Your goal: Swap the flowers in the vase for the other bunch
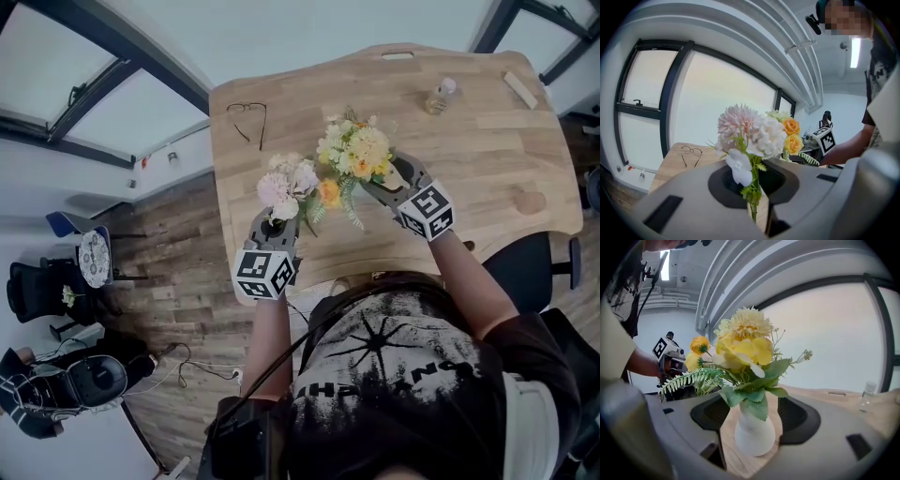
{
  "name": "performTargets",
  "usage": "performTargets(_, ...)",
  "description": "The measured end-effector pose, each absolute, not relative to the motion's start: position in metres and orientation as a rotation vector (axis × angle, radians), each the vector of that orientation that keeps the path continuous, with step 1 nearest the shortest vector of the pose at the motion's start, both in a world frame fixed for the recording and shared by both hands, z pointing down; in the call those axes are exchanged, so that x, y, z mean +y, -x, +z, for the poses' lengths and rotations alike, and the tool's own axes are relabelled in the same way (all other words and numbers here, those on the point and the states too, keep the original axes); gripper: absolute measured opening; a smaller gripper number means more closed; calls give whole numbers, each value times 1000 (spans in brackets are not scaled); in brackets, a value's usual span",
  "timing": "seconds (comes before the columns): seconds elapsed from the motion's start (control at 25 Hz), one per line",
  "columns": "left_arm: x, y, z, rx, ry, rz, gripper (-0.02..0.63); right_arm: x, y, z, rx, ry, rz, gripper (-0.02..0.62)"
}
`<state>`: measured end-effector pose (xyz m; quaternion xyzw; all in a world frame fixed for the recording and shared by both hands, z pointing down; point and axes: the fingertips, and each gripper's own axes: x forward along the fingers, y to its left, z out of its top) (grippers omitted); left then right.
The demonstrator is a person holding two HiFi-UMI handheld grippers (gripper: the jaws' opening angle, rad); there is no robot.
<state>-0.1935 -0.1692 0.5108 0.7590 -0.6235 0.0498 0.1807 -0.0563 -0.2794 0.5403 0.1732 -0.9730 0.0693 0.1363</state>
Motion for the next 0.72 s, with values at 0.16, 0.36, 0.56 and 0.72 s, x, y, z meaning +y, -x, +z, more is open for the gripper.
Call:
performTargets(0.16,-167,195,509,-1756,-2157,127,51,-276,47,540,-2813,-547,219,301)
performTargets(0.36,-161,197,506,-1752,-2177,103,51,-267,36,537,-2809,-599,237,301)
performTargets(0.56,-150,199,502,-1739,-2202,92,51,-253,31,529,-2824,-645,243,299)
performTargets(0.72,-137,202,500,-1733,-2220,88,51,-236,28,522,-2836,-679,236,299)
